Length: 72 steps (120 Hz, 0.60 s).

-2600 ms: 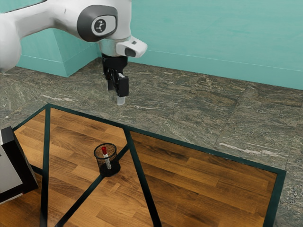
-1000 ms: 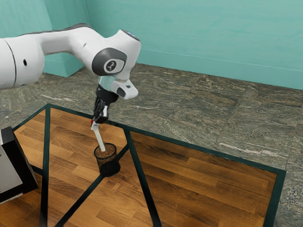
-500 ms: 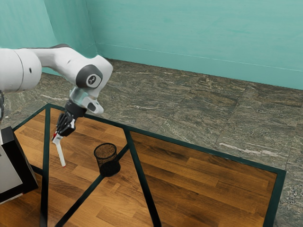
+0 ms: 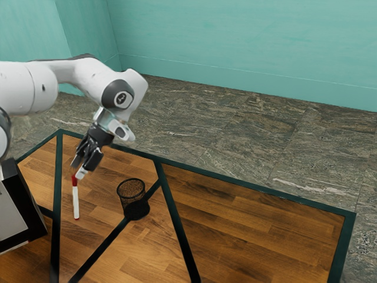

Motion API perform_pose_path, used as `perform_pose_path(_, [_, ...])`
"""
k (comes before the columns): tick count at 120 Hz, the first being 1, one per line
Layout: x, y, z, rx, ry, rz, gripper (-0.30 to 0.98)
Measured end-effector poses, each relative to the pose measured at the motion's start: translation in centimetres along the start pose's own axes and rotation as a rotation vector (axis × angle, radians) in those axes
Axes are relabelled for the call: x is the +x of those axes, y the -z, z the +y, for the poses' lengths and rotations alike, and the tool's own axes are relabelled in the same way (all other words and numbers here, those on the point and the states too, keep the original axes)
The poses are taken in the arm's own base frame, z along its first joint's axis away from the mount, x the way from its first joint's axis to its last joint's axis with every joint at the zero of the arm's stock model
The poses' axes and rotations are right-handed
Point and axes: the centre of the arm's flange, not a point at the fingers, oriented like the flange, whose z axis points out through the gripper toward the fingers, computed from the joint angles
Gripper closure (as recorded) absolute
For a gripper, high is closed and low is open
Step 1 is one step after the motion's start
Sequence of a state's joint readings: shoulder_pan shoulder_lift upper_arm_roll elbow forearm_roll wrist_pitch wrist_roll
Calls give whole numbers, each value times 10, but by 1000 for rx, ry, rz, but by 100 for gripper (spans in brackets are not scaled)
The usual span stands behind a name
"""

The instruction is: Take the marker out of the pen holder and place it to the left of the pen holder.

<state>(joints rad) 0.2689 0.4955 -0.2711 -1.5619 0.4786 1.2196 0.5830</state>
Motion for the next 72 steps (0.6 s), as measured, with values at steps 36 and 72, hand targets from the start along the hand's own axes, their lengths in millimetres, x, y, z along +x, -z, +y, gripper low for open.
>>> perform_pose_path(36, [-27,107,103,143,-120,342,4])
perform_pose_path(72, [-49,156,160,158,-152,564,1])
